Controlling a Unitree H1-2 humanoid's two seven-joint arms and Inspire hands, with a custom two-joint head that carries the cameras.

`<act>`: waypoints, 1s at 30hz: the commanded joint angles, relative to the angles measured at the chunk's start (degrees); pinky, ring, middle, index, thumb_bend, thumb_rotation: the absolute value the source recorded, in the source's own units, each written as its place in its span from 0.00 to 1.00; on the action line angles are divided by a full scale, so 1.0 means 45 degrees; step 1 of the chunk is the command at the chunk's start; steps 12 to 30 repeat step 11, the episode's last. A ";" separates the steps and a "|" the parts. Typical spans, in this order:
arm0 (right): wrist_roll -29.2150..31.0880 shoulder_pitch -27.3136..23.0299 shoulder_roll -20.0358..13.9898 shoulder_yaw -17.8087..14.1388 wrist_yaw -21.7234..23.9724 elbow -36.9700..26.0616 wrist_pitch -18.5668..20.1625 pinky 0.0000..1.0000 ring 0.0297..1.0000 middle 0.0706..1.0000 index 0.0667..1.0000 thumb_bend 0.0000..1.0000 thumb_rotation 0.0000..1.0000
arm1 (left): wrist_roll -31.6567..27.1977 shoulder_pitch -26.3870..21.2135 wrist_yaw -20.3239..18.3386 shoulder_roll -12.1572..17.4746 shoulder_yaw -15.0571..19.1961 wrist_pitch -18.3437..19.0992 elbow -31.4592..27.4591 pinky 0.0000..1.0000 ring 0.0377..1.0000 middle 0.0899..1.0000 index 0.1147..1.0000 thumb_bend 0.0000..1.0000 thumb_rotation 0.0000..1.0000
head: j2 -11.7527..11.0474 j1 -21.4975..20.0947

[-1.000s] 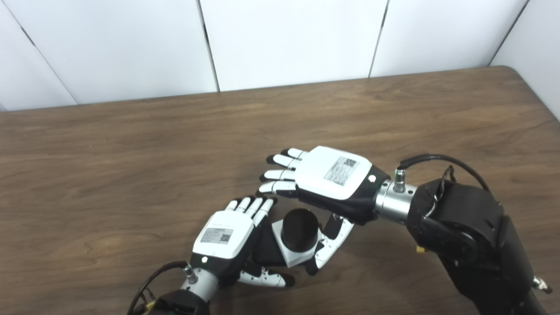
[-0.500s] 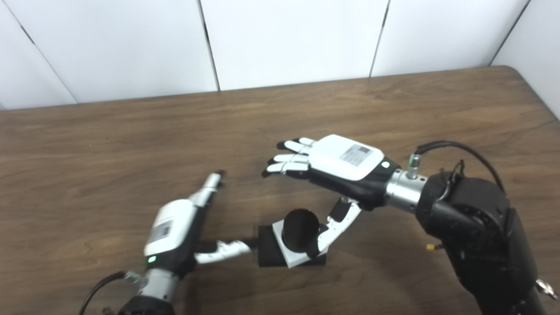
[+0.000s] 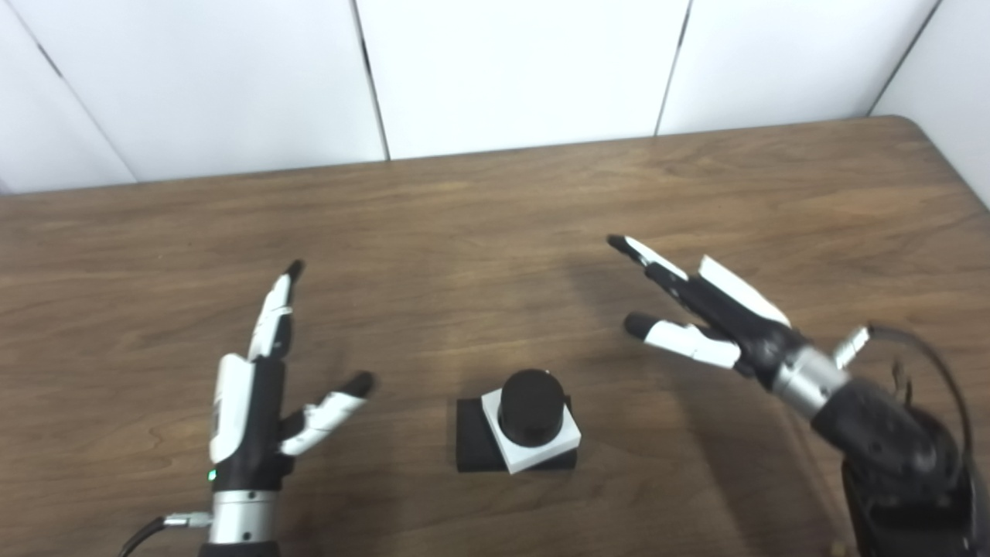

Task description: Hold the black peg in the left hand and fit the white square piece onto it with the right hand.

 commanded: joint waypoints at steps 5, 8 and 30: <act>0.2881 0.0503 0.1479 -0.1057 -0.2236 -0.0059 0.0896 1.00 1.00 1.00 1.00 0.75 1.00 | -0.4090 0.0232 -0.0387 -0.0420 0.0589 0.0542 -0.0332 0.97 0.97 1.00 0.99 0.74 1.00 | -0.0027 -0.0030; 0.3198 0.0953 0.1498 -0.0890 -0.2952 -0.0014 0.0803 1.00 1.00 1.00 1.00 0.74 1.00 | -0.5453 0.0427 -0.0538 -0.0503 0.0741 0.1304 -0.0642 1.00 0.99 1.00 1.00 0.71 1.00 | -0.0039 -0.0065; 0.3589 0.1400 0.1498 -0.0691 -0.3433 0.0049 0.0485 1.00 1.00 1.00 1.00 0.71 1.00 | -0.6471 0.0611 -0.0700 -0.0386 0.0867 0.1792 -0.0740 1.00 1.00 1.00 1.00 0.67 1.00 | -0.0058 -0.0097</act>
